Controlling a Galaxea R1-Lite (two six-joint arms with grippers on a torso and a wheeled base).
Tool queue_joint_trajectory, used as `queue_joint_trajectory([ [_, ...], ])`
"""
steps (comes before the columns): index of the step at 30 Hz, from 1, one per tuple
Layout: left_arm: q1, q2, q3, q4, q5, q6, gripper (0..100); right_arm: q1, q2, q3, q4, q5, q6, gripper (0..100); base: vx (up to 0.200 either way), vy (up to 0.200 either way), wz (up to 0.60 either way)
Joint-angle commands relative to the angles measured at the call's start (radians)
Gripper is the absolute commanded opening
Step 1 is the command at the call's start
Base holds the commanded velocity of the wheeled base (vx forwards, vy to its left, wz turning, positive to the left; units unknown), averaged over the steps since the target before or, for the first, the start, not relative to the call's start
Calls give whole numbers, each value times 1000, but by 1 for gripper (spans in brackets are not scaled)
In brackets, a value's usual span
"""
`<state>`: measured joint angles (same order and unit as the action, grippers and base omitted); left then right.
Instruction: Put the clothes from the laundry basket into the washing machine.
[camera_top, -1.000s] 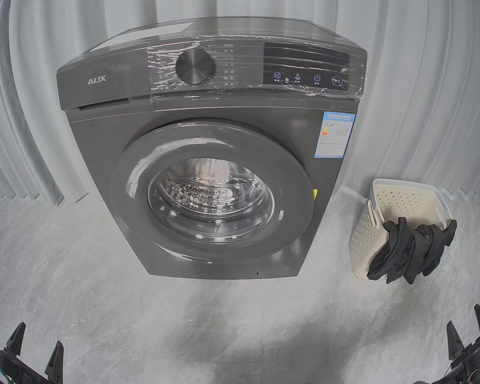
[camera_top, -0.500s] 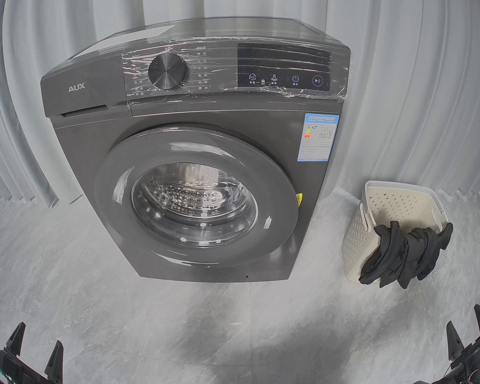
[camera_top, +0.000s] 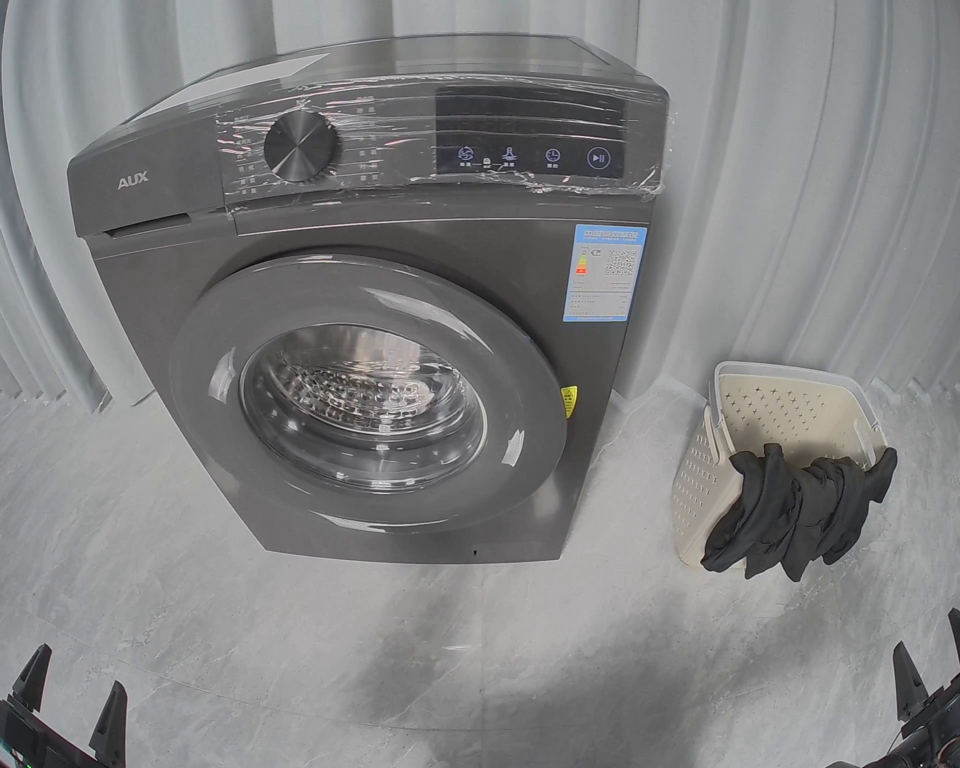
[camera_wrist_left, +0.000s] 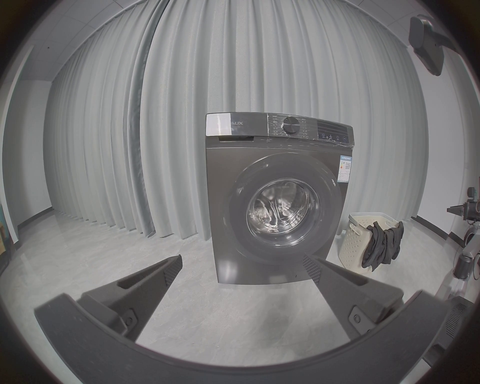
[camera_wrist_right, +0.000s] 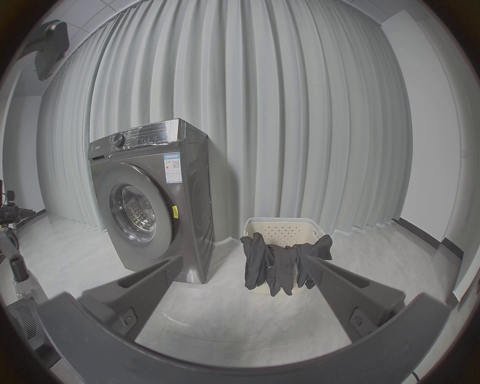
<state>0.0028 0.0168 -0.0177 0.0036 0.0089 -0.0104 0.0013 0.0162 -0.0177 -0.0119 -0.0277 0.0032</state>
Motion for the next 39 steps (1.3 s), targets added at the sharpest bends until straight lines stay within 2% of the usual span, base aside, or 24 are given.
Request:
queue_joint_trajectory([
  [1,0,-14,16,-1,0,0,100,0,-16,18,0,0,0,100,0,-200,0],
  [3,0,-12,16,-1,0,0,100,0,-16,18,0,0,0,100,0,-200,0],
  [30,0,-14,15,-1,0,-2,100,0,-16,18,0,0,0,100,0,0,0],
  [39,0,-12,16,-1,0,-2,100,0,-16,18,0,0,0,100,0,-200,0],
])
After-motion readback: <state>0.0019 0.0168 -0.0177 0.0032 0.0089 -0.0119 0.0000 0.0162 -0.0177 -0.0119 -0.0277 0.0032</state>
